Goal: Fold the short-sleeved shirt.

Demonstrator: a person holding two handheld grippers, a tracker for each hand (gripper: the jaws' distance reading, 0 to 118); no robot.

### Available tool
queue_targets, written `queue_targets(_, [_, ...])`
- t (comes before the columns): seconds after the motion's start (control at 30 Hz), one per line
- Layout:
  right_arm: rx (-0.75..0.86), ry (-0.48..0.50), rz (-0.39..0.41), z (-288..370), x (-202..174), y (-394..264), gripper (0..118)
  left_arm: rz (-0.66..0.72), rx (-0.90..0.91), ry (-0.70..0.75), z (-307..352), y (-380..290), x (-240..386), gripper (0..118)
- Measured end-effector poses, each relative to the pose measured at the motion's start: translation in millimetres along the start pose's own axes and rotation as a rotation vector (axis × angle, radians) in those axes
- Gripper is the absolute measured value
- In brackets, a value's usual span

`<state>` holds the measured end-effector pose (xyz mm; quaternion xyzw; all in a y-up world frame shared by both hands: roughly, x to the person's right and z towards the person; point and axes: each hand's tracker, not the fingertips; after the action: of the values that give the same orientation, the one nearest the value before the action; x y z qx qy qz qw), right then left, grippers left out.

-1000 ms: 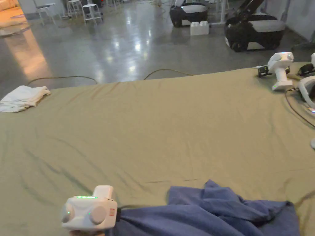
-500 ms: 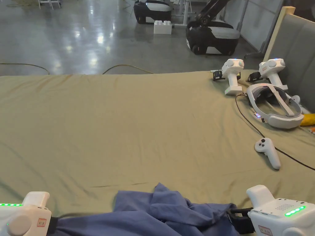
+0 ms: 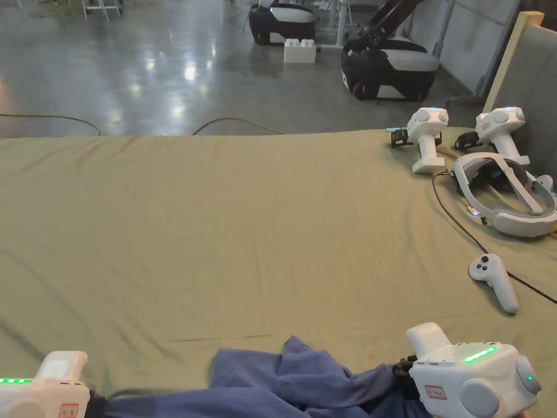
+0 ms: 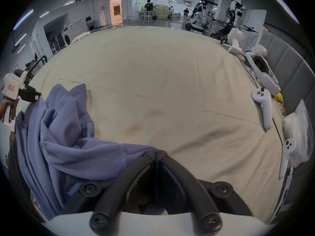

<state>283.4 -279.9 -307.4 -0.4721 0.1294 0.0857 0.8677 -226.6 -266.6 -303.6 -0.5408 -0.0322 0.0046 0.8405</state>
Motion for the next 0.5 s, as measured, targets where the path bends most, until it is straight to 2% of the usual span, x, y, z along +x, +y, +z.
queue_targets(0.07, [0.038, 0.044, -0.139, 18, 1, -2, 2, 0.036, 0.051, -0.063, 14, -4, -10, 7])
queue_targets(0.13, [0.130, 0.039, -0.191, 46, 0, -4, 2, 0.115, 0.112, -0.118, 43, -9, -23, 7])
queue_targets(0.2, [0.200, 0.076, -0.264, 84, 4, -3, 2, 0.176, 0.206, -0.203, 83, -19, -36, 7])
queue_targets(0.27, [0.278, 0.068, -0.264, 119, 0, -3, 2, 0.173, 0.291, -0.243, 126, -30, -41, 7])
queue_targets(0.37, [0.322, 0.024, -0.161, 158, -8, -4, 2, 0.153, 0.390, -0.262, 177, -44, -44, 7])
queue_targets(0.43, [0.324, 0.035, -0.169, 177, -13, -6, 2, 0.161, 0.445, -0.292, 208, -51, -43, 7])
queue_targets(0.5, [0.402, 0.021, -0.189, 205, -18, -1, 2, 0.199, 0.520, -0.325, 242, -55, -46, 7])
